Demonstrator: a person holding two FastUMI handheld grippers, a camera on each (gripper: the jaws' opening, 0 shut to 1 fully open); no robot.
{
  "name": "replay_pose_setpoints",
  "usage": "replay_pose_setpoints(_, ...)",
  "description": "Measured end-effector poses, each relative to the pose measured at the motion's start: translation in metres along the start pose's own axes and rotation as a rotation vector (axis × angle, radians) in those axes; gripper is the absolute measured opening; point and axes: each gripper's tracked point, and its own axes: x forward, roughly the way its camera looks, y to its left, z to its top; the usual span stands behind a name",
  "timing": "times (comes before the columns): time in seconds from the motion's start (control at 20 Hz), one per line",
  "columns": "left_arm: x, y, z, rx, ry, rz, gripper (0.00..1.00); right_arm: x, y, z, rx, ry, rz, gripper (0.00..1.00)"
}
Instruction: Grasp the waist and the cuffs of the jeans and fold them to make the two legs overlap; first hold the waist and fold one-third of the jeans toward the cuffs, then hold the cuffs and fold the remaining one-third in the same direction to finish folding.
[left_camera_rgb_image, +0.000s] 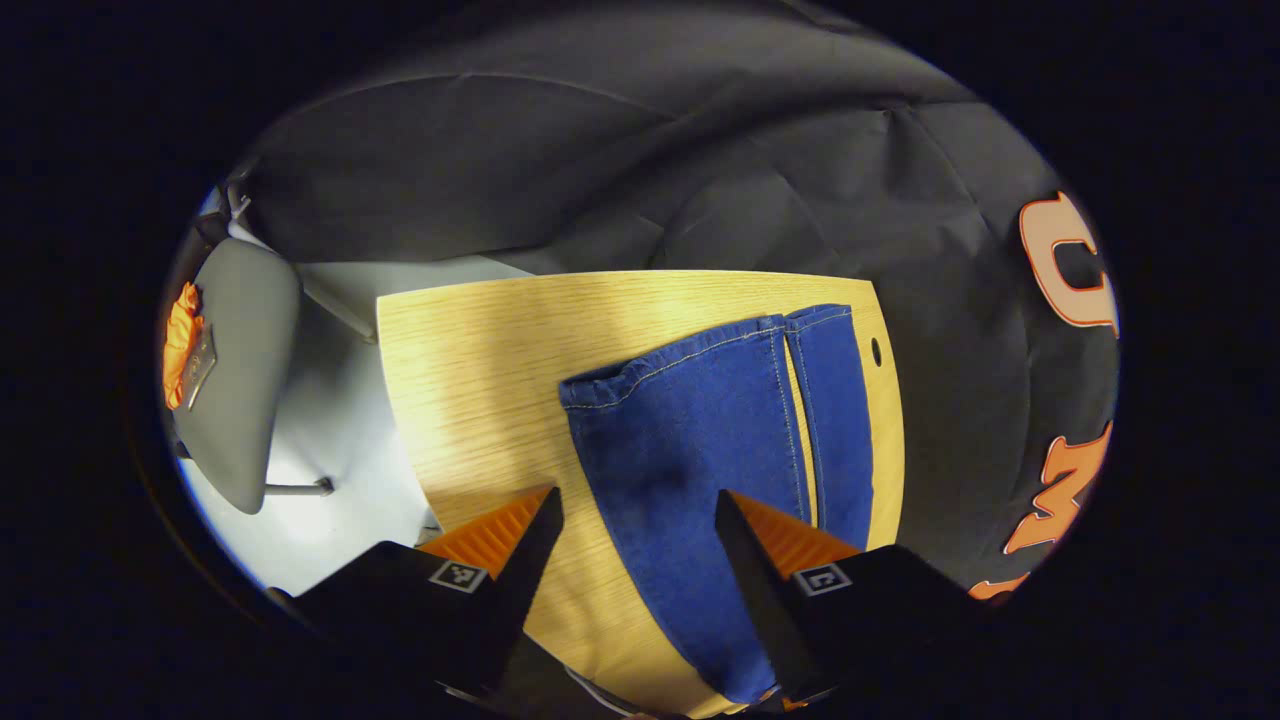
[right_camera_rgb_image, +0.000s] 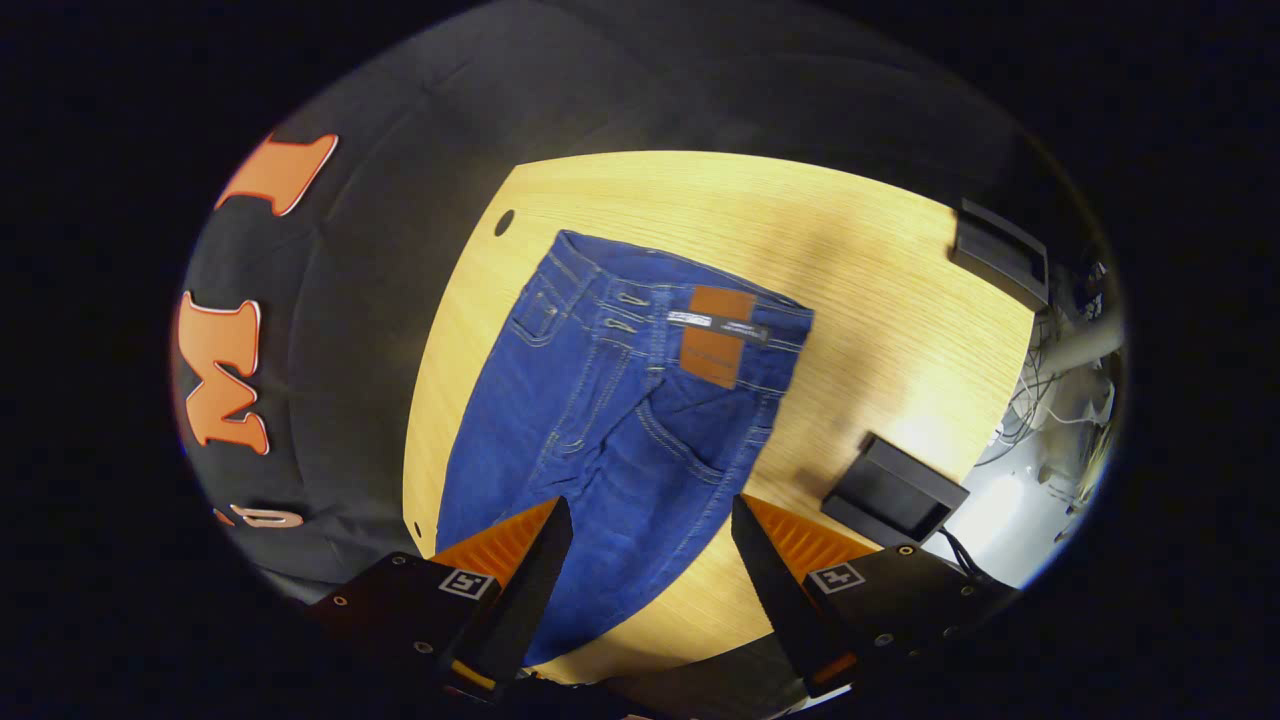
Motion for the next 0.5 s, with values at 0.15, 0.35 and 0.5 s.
replay_pose_setpoints(0.15, 0.018, -0.011, 0.005, 0.022, -0.012, -0.023, 0.92, 0.007, -0.019, 0.006, 0.042, -0.015, -0.017, 0.98)
replay_pose_setpoints(0.35, 0.032, -0.034, 0.008, 0.095, -0.004, -0.075, 0.87, 0.025, -0.027, 0.013, 0.076, -0.031, -0.002, 0.98)
replay_pose_setpoints(0.5, 0.045, -0.049, 0.013, 0.137, -0.013, -0.122, 0.78, 0.040, -0.020, 0.021, 0.097, -0.050, 0.021, 0.97)
